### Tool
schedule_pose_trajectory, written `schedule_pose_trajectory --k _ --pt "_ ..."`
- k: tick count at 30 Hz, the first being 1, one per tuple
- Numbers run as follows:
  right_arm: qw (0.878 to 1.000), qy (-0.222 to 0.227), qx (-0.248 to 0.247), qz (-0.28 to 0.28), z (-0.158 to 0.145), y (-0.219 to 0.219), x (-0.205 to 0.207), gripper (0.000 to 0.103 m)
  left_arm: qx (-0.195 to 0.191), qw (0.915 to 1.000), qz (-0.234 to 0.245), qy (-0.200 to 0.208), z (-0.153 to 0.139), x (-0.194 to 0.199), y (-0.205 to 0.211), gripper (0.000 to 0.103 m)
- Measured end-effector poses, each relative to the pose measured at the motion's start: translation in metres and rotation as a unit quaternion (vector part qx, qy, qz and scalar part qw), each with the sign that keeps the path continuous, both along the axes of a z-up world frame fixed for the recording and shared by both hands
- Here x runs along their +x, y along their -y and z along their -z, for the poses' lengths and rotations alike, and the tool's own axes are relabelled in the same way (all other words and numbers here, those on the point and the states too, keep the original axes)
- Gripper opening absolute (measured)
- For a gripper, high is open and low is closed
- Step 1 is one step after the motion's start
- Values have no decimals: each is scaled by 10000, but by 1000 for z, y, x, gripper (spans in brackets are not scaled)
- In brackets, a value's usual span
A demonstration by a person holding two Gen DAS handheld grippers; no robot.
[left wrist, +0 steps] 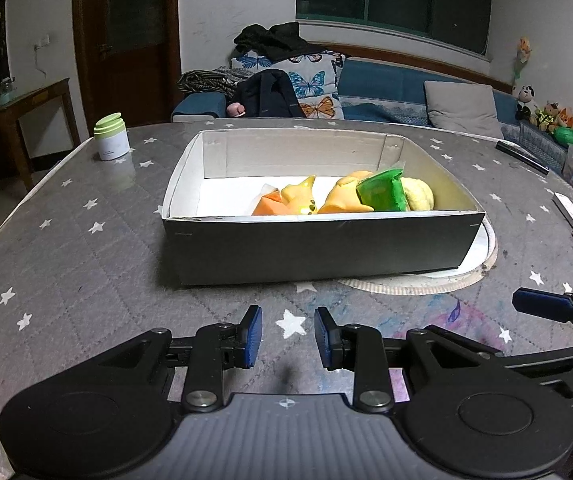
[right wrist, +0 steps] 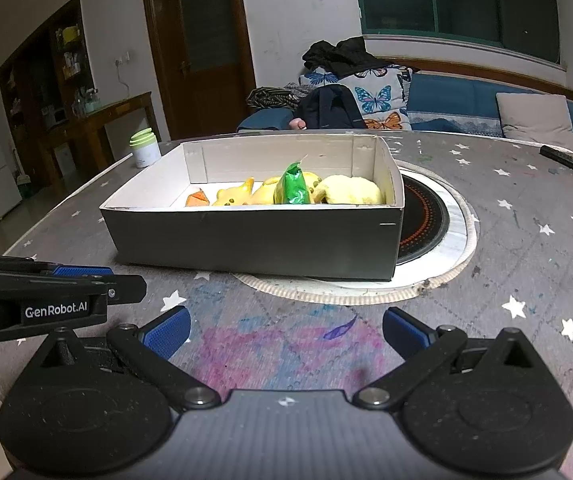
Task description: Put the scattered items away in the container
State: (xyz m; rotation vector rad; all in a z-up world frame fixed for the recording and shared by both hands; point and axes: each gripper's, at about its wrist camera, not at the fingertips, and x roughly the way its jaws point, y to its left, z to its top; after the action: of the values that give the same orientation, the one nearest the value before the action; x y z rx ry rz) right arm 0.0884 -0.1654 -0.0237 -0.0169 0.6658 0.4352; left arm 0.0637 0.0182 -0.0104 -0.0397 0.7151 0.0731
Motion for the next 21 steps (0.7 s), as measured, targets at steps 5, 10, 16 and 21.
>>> schedule_pose_trajectory --k 5,10,16,21 --pt "10000 -26 -30 -16 1 -1 -2 103 87 10000 -29 16 0 -3 1 31" --pt "10000 -30 -51 -30 1 -1 -4 103 165 9998 -50 39 -1 -6 2 31" --pt "10000 -27 -73 -49 1 -1 -5 103 204 9997 -79 48 -1 -9 3 31" --pt "9999 -15 -97 -69 0 -2 -7 103 261 9996 -105 72 -2 -12 4 31"
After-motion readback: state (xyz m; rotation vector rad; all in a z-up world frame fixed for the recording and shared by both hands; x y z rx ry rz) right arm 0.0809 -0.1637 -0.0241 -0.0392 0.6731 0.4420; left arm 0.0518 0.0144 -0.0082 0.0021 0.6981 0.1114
